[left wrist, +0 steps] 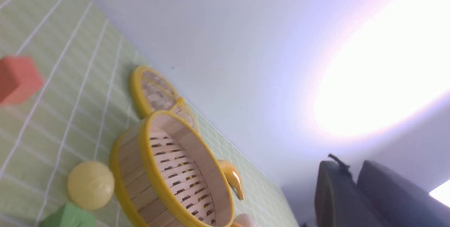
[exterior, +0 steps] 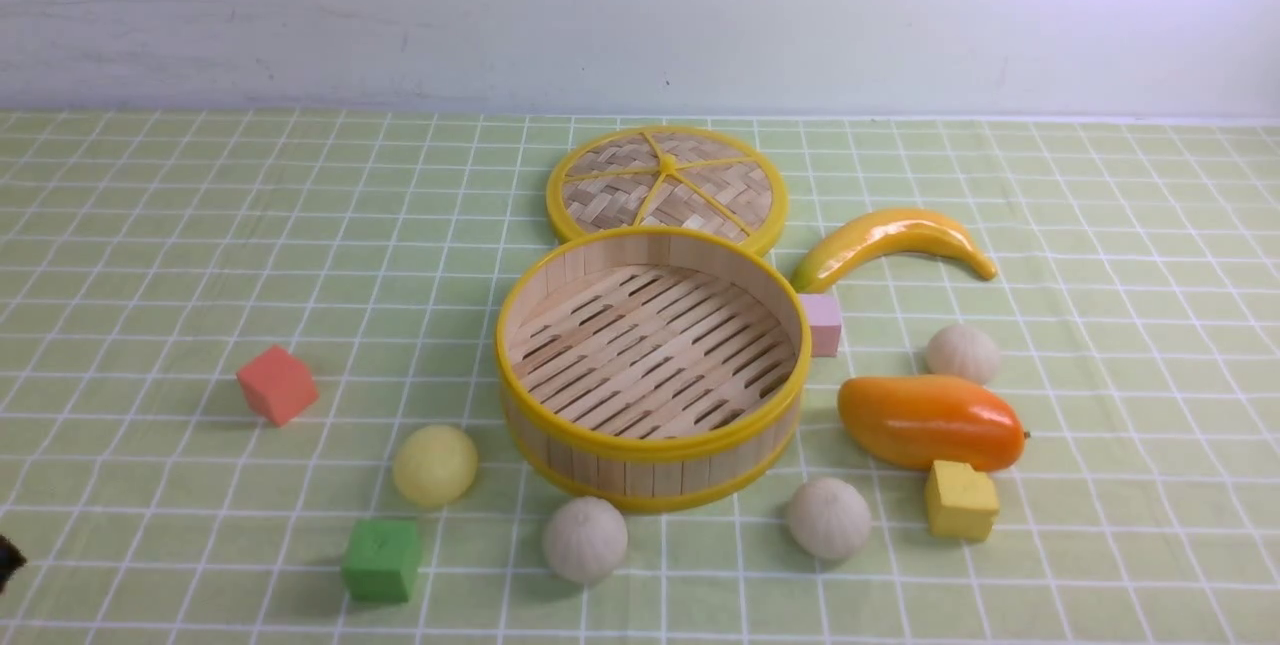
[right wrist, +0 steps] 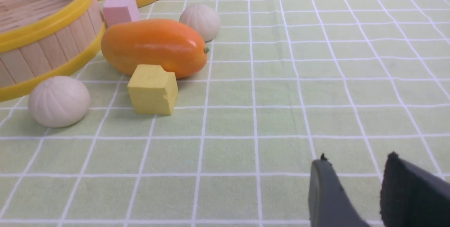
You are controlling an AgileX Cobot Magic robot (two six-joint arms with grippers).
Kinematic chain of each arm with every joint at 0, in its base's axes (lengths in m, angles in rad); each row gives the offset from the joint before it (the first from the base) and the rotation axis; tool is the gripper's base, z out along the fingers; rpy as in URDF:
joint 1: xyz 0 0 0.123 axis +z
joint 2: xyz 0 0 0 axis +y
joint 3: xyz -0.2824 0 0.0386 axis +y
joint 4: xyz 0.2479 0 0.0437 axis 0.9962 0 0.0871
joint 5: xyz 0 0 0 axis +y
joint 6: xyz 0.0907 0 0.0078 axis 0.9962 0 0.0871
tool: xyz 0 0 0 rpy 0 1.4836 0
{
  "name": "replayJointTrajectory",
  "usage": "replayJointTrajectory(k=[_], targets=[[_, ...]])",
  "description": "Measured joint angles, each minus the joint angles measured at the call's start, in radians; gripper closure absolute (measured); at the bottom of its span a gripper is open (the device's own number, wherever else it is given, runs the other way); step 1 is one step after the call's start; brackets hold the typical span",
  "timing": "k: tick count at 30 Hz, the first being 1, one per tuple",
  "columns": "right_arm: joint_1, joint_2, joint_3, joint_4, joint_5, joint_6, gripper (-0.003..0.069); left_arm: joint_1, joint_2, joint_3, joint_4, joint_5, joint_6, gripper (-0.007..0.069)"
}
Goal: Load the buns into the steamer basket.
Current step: Use the left arm to grab a steamed stuffed bun
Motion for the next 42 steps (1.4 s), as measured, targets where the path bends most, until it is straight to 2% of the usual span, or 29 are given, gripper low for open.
replayJointTrajectory(k=[2, 3, 7, 11, 14, 18, 22, 24, 28, 35, 40, 42], targets=[[0.0, 0.0, 0.0, 0.0, 0.0, 0.0, 0.042, 0.0, 0.086, -0.092, 0.015, 0.1, 0.042, 0.0629], [0.0, 0.0, 0.0, 0.0, 0.0, 0.0, 0.042, 0.0, 0.198, -0.18, 0.034, 0.225, 0.059, 0.0638], [0.0, 0.0, 0.0, 0.0, 0.0, 0.0, 0.042, 0.0, 0.498, -0.345, 0.15, 0.498, 0.114, 0.0638], [0.0, 0.0, 0.0, 0.0, 0.0, 0.0, 0.042, 0.0, 0.807, -0.484, 0.305, 0.663, 0.167, 0.0638], [0.0, 0.0, 0.0, 0.0, 0.0, 0.0, 0.042, -0.003, 1.041, -0.577, 0.385, 0.65, 0.192, 0.0638], [0.0, 0.0, 0.0, 0.0, 0.0, 0.0, 0.042, -0.062, 1.227, -0.638, 0.415, 0.622, 0.201, 0.0638], [0.0, 0.0, 0.0, 0.0, 0.0, 0.0, 0.042, -0.255, 1.417, -0.775, 0.492, 0.614, 0.152, 0.0638], [0.0, 0.0, 0.0, 0.0, 0.0, 0.0, 0.042, -0.288, 1.468, -0.845, 0.555, 0.624, 0.091, 0.0638], [0.0, 0.0, 0.0, 0.0, 0.0, 0.0, 0.042, -0.291, 1.545, -0.932, 0.665, 0.628, 0.042, 0.0638], [0.0, 0.0, 0.0, 0.0, 0.0, 0.0, 0.042, -0.285, 1.658, -0.965, 0.686, 0.601, 0.053, 0.063], [0.0, 0.0, 0.0, 0.0, 0.0, 0.0, 0.042, -0.252, 1.715, -0.968, 0.686, 0.56, 0.071, 0.0535], [0.0, 0.0, 0.0, 0.0, 0.0, 0.0, 0.042, -0.246, 1.721, -0.969, 0.668, 0.523, 0.074, 0.0466]])
